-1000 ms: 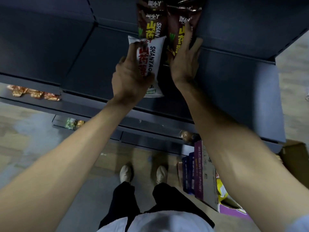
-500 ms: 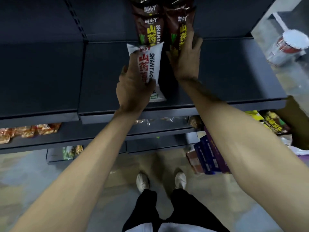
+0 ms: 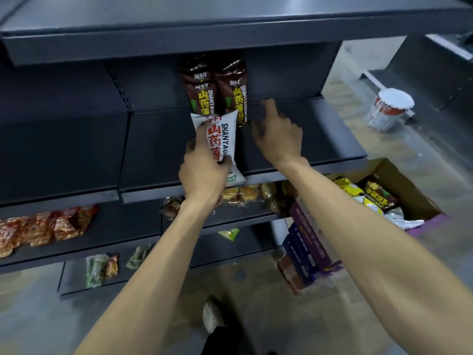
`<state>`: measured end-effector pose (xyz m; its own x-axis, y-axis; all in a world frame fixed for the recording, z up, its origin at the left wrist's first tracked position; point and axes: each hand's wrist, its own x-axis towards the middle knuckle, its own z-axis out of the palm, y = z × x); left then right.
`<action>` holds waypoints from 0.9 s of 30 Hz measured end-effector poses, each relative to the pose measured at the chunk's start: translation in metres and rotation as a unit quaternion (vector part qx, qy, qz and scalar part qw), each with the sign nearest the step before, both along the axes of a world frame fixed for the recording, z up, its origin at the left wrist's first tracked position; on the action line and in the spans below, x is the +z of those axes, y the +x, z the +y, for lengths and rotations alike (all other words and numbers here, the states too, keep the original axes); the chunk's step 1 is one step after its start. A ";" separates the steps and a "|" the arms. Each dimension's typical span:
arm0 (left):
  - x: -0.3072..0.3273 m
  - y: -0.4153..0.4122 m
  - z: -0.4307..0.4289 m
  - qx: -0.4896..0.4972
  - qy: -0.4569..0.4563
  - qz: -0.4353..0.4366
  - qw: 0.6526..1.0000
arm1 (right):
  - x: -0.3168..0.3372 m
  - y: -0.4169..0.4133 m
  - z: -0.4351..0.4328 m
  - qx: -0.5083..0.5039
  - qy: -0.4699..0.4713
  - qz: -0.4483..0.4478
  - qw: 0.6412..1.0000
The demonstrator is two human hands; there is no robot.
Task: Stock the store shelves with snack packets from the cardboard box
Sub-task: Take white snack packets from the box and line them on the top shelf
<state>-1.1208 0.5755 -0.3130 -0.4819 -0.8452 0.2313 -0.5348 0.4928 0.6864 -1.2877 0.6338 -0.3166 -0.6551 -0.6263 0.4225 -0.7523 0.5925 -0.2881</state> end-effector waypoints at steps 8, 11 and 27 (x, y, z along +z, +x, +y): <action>0.039 0.018 0.099 0.002 -0.077 -0.001 0.997 | 0.049 0.011 0.104 0.026 -0.068 0.039 0.997; 0.062 0.018 0.123 0.007 -0.106 0.015 0.994 | 0.076 0.015 0.127 0.040 -0.088 0.048 0.994; 0.212 -0.041 0.089 0.028 -0.215 0.067 0.974 | 0.250 -0.012 0.109 0.076 -0.170 0.144 0.972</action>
